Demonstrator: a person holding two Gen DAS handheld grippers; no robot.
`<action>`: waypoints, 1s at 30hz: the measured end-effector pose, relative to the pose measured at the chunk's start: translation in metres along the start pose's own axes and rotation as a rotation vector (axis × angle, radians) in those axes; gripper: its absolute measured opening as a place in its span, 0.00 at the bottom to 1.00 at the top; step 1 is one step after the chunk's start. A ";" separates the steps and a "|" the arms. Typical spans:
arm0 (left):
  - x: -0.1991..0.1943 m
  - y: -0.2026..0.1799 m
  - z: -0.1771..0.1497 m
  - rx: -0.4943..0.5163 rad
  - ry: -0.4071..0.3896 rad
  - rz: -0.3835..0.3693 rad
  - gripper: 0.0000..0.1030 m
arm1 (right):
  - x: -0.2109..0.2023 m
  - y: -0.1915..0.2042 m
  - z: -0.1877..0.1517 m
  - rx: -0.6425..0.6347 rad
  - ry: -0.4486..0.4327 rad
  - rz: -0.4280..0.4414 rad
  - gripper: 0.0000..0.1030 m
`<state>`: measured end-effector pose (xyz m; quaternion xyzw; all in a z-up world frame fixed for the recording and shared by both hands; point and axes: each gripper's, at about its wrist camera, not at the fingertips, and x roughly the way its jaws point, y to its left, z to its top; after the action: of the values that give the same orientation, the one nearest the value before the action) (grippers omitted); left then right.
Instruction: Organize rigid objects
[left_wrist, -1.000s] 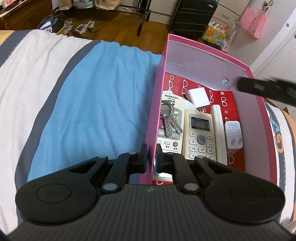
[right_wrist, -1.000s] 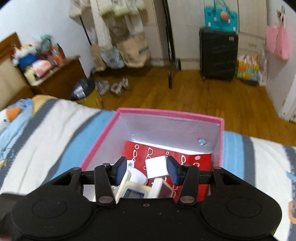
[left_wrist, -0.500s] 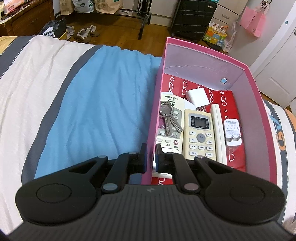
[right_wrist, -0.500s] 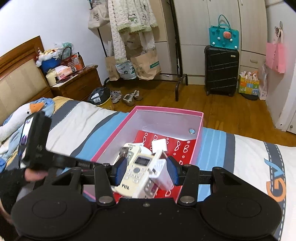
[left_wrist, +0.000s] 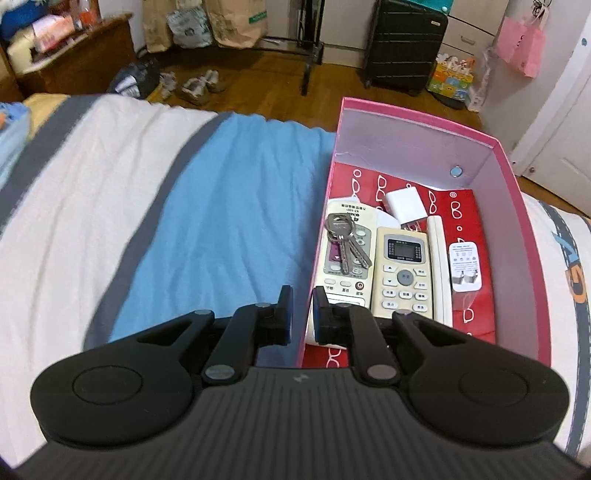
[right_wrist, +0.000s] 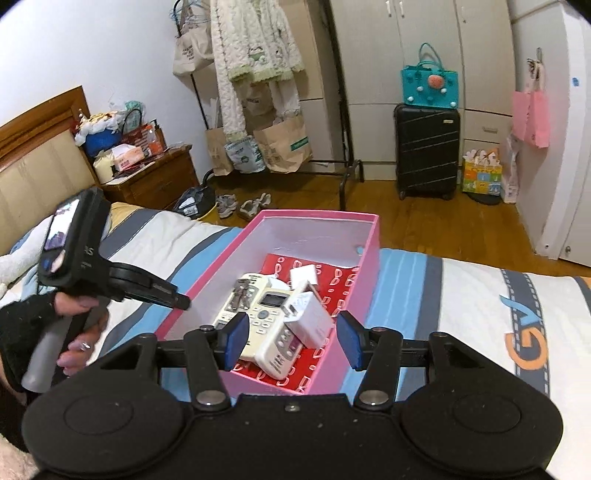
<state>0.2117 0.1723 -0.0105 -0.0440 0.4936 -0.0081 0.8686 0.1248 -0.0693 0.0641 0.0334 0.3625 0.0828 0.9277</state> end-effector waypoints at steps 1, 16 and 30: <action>-0.006 -0.002 0.000 0.005 -0.009 0.011 0.11 | -0.004 -0.002 -0.001 0.003 -0.006 0.000 0.57; -0.103 -0.057 -0.048 0.148 -0.134 0.037 0.32 | -0.057 -0.029 -0.032 -0.009 -0.044 -0.042 0.61; -0.150 -0.105 -0.093 0.228 -0.139 -0.045 0.54 | -0.094 -0.031 -0.037 0.008 -0.062 -0.107 0.95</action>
<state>0.0577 0.0702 0.0793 0.0436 0.4268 -0.0808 0.8997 0.0361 -0.1163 0.0956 0.0202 0.3350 0.0305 0.9415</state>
